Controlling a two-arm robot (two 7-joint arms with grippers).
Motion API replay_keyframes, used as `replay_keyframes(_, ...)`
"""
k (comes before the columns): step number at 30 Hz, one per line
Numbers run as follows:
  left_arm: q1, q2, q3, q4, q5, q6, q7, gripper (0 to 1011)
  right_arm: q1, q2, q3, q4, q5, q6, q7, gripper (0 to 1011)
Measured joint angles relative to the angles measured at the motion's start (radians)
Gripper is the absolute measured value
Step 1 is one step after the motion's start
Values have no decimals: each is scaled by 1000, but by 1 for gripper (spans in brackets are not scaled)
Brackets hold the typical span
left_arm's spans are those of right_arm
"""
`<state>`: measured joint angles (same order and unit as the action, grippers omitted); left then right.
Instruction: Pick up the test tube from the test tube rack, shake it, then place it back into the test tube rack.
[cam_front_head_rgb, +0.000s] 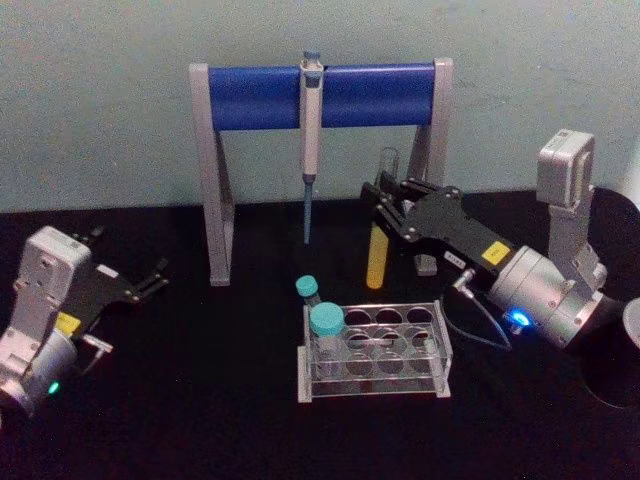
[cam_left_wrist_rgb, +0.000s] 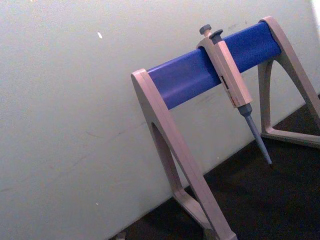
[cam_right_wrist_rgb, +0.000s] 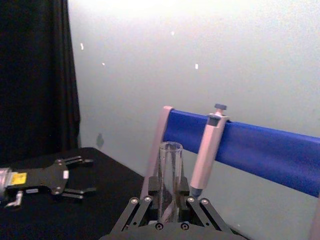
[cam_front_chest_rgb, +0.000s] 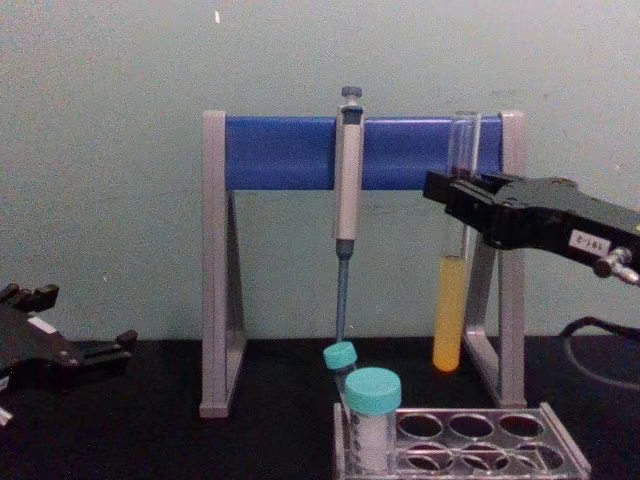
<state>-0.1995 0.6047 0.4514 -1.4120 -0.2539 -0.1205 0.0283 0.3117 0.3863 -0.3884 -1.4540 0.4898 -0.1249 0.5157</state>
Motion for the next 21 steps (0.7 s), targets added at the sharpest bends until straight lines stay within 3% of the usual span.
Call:
replay_keyframes(15,0,0,0,0,0,0,0,1001,-19,6,25,-16,-13,7,-27,225)
replay_keyframes(21,0,0,0,0,0,0,0,1001,-52,31,51,-52,-21,19,-49,224)
